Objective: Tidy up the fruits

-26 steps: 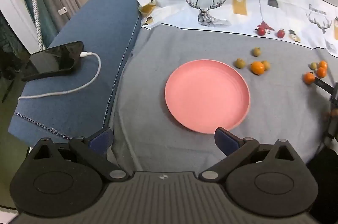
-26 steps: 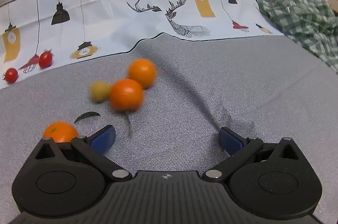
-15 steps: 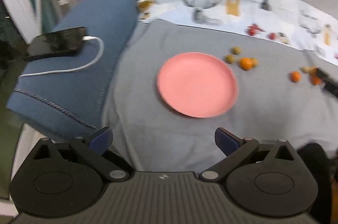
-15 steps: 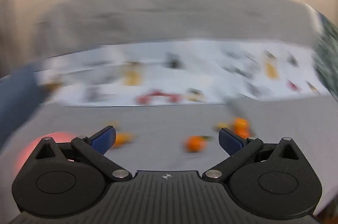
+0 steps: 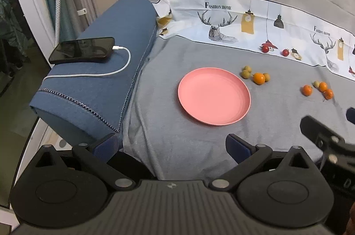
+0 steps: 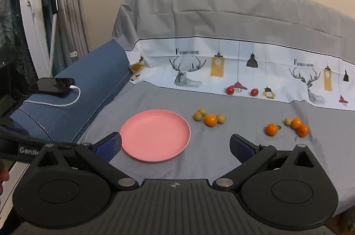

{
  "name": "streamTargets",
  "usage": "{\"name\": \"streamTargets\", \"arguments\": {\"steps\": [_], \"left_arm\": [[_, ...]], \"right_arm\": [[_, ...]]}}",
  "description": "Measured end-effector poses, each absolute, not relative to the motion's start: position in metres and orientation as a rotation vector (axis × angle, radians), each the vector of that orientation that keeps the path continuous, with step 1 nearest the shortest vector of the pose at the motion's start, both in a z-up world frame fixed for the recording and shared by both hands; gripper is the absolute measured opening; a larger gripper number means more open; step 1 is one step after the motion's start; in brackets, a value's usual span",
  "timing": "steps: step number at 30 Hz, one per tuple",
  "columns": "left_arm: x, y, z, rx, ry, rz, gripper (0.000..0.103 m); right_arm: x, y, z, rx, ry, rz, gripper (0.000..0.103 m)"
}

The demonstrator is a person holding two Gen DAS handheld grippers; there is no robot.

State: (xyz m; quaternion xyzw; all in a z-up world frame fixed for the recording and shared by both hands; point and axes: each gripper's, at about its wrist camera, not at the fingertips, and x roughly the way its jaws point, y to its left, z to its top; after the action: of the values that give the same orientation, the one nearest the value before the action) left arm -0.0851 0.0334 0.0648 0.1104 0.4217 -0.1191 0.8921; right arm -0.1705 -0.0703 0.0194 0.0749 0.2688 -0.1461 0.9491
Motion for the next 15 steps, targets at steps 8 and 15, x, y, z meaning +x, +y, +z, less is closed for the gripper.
{"name": "streamTargets", "arguments": {"steps": [8, 15], "left_arm": [[-0.092, 0.039, 0.052, 0.289, 0.820, -0.274, 0.103], [-0.081, 0.045, 0.045, 0.264, 0.828, -0.279, 0.103]], "right_arm": [[-0.175, -0.069, 0.004, 0.143, 0.538, -0.323, 0.102], [-0.166, -0.061, 0.010, 0.102, 0.570, -0.345, 0.102]]}}
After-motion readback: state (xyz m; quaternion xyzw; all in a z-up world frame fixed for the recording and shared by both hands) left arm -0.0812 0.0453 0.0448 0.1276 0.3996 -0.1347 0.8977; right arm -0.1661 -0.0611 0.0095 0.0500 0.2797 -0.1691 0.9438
